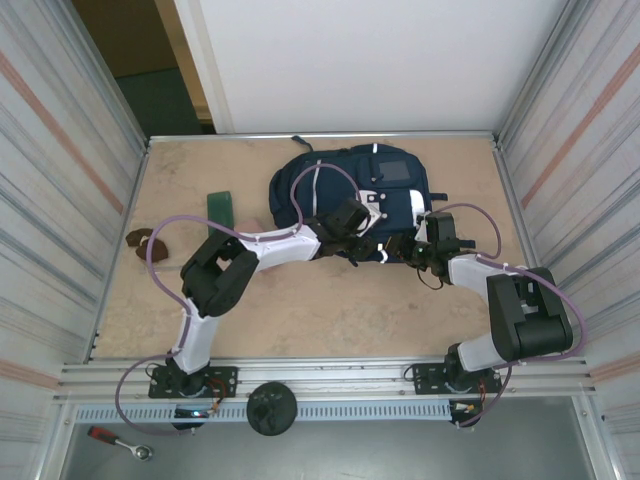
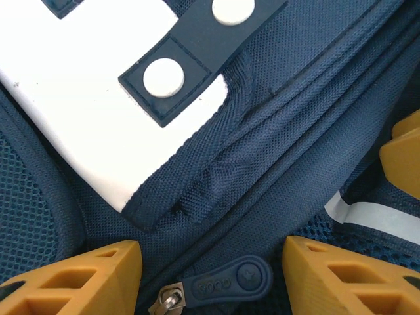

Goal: Pack books, pencil case, and school supplies into a backpack

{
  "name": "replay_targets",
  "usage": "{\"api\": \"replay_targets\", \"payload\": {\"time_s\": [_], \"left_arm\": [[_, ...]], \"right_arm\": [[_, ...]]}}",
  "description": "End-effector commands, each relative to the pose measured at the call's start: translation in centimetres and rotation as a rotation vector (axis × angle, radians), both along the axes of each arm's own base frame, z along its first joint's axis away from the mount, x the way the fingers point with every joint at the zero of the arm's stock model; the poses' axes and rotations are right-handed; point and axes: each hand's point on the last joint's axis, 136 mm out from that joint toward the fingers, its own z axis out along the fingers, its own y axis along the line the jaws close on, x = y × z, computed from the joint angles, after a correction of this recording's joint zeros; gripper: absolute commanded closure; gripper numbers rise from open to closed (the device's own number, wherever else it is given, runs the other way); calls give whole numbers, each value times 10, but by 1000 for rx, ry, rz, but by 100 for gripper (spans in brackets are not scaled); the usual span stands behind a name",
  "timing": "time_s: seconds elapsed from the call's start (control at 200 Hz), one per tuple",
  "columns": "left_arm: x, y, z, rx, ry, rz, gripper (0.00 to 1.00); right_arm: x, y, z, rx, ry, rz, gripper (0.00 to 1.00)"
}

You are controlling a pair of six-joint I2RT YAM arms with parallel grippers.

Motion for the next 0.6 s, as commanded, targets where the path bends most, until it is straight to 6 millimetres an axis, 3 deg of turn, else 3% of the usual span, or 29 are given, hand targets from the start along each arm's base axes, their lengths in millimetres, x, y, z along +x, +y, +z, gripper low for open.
{"api": "replay_targets", "payload": {"time_s": [0.0, 0.596], "left_arm": [[10, 13, 20, -44, -18, 49, 42], [17, 27, 19, -65, -1, 101, 44]], "right_arm": [[-17, -4, -18, -23, 67, 9, 68], [-18, -5, -17, -25, 63, 6, 68]]}}
